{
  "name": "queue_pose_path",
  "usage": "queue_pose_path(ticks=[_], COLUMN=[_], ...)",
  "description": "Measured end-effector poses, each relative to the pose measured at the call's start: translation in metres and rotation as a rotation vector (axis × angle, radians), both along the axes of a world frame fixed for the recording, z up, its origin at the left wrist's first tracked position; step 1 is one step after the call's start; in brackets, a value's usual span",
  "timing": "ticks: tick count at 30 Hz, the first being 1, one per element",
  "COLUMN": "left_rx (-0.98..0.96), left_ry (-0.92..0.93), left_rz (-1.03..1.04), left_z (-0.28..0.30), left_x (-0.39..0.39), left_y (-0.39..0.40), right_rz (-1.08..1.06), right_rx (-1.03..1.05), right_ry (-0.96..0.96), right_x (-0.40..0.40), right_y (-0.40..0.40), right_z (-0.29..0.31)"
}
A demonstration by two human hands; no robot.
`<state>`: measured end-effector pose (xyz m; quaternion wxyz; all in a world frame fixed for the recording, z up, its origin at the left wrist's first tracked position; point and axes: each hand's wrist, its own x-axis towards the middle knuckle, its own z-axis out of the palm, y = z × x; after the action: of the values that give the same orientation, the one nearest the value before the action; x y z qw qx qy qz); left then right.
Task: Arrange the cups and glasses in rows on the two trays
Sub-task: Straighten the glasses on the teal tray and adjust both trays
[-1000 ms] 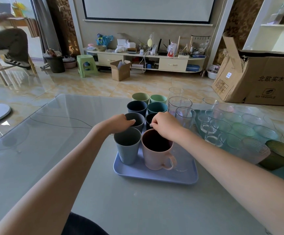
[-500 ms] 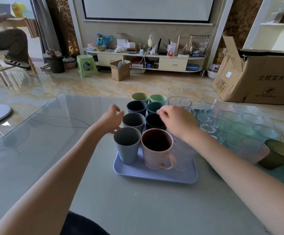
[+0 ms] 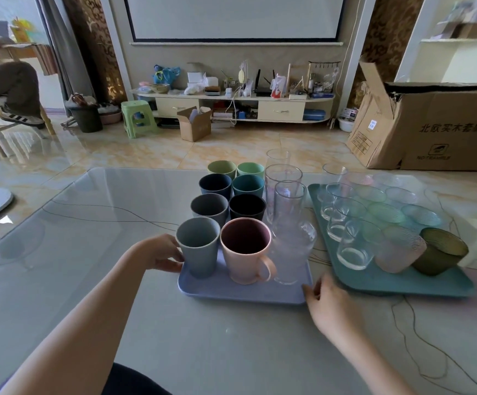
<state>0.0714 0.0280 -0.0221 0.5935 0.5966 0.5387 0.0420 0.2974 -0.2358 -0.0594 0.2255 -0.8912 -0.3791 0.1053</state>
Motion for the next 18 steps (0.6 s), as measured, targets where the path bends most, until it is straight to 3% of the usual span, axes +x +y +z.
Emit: queue_pose_path(ticks=[5,18], left_rx=[0.088,0.062], left_ry=[-0.021,-0.117], left_rz=[0.036,0.052], left_z=[-0.009,-0.007], left_x=[-0.003,0.028], left_y=[-0.003,-0.029], right_rz=[-0.086,-0.277], right_rx=[-0.099,-0.027], right_ry=[-0.016,0.071], right_x=[0.005,0.015], right_y=[0.005,-0.004], right_z=[-0.004,-0.005])
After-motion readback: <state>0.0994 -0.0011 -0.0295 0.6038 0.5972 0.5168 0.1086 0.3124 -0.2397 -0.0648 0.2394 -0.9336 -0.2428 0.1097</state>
